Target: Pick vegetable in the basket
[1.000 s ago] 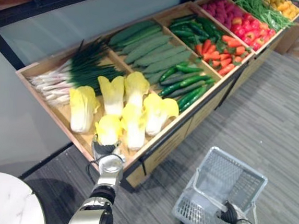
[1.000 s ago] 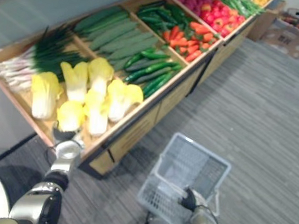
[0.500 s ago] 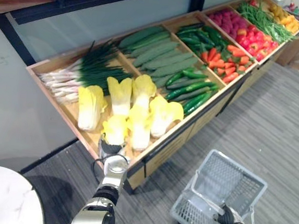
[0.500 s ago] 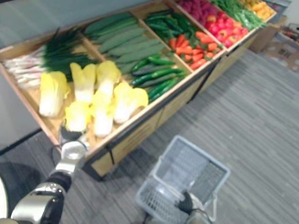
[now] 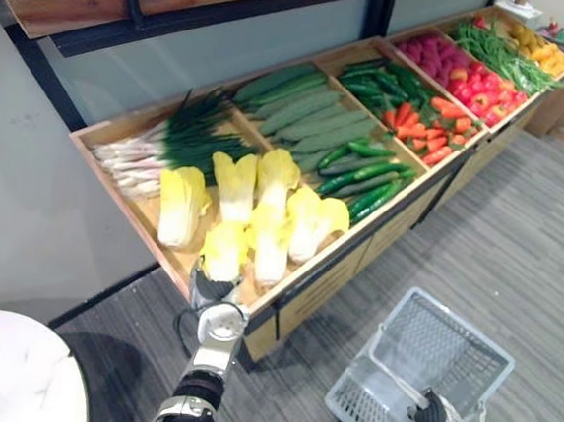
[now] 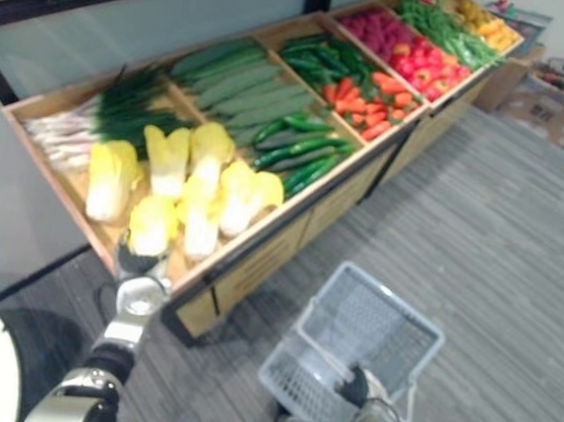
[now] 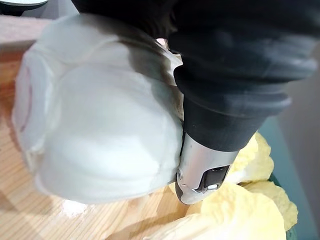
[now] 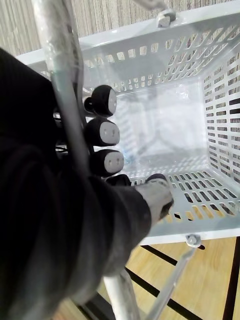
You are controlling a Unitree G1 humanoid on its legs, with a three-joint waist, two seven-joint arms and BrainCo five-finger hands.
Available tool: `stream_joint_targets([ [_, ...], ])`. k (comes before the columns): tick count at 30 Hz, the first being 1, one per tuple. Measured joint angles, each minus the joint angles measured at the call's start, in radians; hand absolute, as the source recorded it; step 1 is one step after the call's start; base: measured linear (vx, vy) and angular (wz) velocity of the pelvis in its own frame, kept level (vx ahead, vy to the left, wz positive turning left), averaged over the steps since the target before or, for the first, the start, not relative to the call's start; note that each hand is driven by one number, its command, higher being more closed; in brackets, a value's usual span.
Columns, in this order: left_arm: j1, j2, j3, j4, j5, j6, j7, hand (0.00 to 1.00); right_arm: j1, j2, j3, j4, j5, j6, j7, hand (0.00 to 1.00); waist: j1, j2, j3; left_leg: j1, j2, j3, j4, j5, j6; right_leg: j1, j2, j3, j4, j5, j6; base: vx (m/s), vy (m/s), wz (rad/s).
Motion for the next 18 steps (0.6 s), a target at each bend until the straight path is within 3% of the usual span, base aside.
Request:
stream_joint_targets([
  [10,0.036,-0.017,0.010,-0.243,0.107,0.019,0.020,1.00,0.013,0.011,-0.048,0.000,0.000,0.004,-0.003,1.00,0.025,0.013,-0.017,-0.013,0.000,-0.023,0.005,0.004,0.006,0.002,-0.005,-0.016,0.000,0.000,0.000,-0.01,-0.022,0.05],
  [18,0.039,-0.016,0.009,-0.359,0.172,0.047,0.041,1.00,0.014,0.012,-0.054,0.000,0.000,0.004,-0.018,1.00,0.025,0.010,-0.036,-0.016,-0.006,-0.030,0.004,0.005,0.007,0.003,-0.012,-0.021,0.000,0.002,0.001,0.00,-0.005,0.01],
])
